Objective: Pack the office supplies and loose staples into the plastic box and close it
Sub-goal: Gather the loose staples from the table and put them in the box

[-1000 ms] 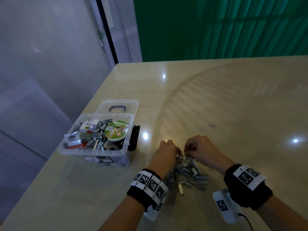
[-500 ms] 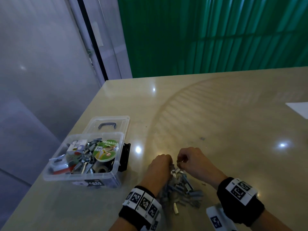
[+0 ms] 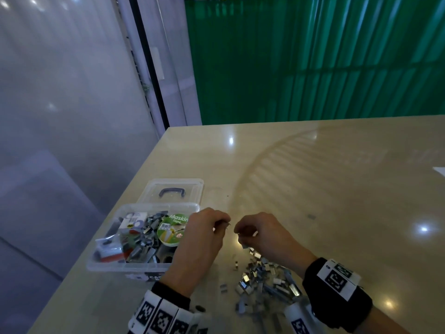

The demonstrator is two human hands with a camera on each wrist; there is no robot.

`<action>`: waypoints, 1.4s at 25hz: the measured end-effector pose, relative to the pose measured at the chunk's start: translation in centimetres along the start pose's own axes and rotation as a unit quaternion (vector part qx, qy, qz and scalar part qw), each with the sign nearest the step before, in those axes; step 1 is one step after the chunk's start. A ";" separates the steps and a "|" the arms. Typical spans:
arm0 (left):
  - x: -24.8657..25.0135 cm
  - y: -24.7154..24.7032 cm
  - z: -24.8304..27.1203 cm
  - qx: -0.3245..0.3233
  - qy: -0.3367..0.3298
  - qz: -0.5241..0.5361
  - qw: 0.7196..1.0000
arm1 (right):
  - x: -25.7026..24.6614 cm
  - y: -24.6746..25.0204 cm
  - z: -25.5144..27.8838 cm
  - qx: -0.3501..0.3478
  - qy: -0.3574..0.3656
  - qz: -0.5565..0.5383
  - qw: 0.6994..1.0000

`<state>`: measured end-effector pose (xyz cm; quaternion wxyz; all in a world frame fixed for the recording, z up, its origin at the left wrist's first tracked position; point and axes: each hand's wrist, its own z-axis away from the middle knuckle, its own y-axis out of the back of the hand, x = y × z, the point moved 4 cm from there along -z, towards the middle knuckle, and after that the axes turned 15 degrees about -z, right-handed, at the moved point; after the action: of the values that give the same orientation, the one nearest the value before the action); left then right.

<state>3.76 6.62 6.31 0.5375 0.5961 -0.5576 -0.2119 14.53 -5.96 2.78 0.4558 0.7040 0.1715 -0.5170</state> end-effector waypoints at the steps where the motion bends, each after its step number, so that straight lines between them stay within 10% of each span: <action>1: -1.1 0.9 0.1 0.010 0.010 0.002 1.000 | -0.8 -0.6 -0.6 0.000 0.005 -0.003 1.000; 15: -17.2 8.0 3.2 -0.004 0.146 0.002 0.989 | -9.9 -12.0 -9.8 -0.026 0.093 -0.067 0.993; 35: -16.5 7.7 0.4 0.026 0.092 0.017 0.995 | -10.3 -10.9 -12.0 -0.012 0.068 0.027 0.997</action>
<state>-4.71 22.73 7.20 0.5743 0.6171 -0.5215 -0.1324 9.44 11.99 7.39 0.4656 0.7363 0.1894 -0.4530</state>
